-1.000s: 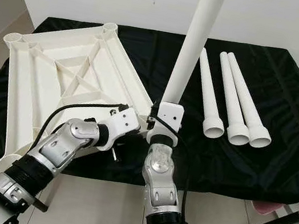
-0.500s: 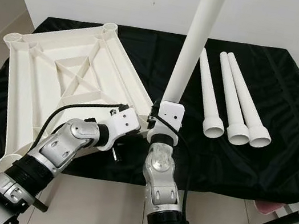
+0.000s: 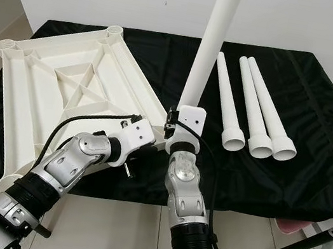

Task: Building children table

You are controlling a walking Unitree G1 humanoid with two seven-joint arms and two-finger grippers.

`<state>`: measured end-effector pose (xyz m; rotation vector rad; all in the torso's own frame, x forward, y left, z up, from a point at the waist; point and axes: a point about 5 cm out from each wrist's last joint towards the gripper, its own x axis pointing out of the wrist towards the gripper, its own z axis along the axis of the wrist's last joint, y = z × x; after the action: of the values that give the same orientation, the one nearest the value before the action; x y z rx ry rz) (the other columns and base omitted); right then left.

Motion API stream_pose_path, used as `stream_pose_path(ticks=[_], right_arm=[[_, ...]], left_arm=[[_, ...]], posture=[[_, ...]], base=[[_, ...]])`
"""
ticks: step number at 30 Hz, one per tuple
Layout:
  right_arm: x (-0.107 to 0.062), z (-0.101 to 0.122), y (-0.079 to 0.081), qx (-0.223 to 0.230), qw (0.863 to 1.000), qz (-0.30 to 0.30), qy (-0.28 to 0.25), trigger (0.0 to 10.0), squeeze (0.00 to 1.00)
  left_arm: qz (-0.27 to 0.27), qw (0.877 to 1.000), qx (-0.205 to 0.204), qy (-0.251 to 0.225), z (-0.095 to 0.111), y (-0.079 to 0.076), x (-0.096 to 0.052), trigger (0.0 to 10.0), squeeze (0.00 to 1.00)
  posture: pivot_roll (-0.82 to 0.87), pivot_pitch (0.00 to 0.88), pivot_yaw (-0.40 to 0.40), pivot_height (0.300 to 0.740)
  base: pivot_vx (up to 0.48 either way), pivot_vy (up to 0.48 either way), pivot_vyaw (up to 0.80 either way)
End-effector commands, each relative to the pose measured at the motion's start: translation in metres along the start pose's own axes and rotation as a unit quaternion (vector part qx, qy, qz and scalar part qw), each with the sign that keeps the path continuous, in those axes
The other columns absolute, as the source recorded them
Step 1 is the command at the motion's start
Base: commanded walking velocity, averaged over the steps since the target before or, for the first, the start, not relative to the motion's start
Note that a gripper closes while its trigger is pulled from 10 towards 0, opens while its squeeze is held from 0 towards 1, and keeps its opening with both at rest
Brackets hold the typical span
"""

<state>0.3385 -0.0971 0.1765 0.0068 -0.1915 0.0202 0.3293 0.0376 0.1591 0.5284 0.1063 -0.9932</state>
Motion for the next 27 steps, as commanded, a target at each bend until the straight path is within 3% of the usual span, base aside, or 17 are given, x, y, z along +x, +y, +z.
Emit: stream_pose_path(ticks=[1,10,13,14,15,16,24,25,27], right_arm=[[-0.014,-0.056,-0.039,-0.031,0.987,-0.064,0.143,10.0,0.00],[-0.011,-0.049,-0.038,-0.038,0.990,-0.056,0.121,10.0,0.00],[-0.010,-0.047,-0.038,-0.037,0.991,-0.053,0.113,10.0,0.00],[-0.010,-0.046,-0.038,-0.039,0.992,-0.052,0.112,10.0,0.00],[-0.010,-0.046,-0.038,-0.039,0.992,-0.052,0.112,10.0,0.00],[-0.010,-0.046,-0.038,-0.039,0.992,-0.052,0.110,10.0,0.00],[-0.010,-0.044,-0.037,-0.040,0.993,-0.048,0.103,10.0,0.00],[-0.010,-0.044,-0.037,-0.040,0.993,-0.048,0.102,10.0,0.00],[-0.009,-0.043,-0.037,-0.038,0.993,-0.047,0.100,10.0,0.00]], left_arm=[[0.004,0.998,0.020,-0.063,0.022,0.004,-0.005,10.0,0.00],[0.005,0.998,0.019,-0.063,0.022,0.005,-0.005,10.0,0.00],[-0.002,0.998,0.000,-0.064,0.021,0.004,-0.005,10.0,0.00],[-0.004,0.998,-0.005,-0.065,0.022,0.004,-0.005,10.0,0.63],[-0.004,0.998,-0.005,-0.065,0.022,0.004,-0.005,10.0,0.63],[-0.008,0.998,-0.012,-0.066,0.022,0.004,-0.005,10.0,1.00],[-0.007,0.998,-0.002,-0.067,0.022,0.002,-0.006,10.0,1.00],[-0.006,0.998,0.000,-0.067,0.022,0.002,-0.005,10.0,0.00],[-0.007,0.998,0.001,-0.067,0.022,0.002,-0.005,10.0,0.00]], posture=[[-0.12,0.127,0.067,0.740],[-0.11,0.127,0.066,0.740],[-0.11,0.127,0.066,0.740],[-0.12,0.127,0.065,0.740],[-0.12,0.127,0.065,0.740],[-0.12,0.127,0.065,0.740],[-0.12,0.125,0.063,0.740],[-0.12,0.123,0.061,0.740],[-0.12,0.122,0.059,0.740]], base=[[0.000,0.000,0.00],[0.000,0.000,0.00],[0.000,0.000,0.00],[0.000,0.000,0.00],[0.000,0.000,0.00],[0.000,0.000,0.00],[0.000,0.000,0.00],[0.000,0.000,0.00],[0.000,0.000,0.00]])
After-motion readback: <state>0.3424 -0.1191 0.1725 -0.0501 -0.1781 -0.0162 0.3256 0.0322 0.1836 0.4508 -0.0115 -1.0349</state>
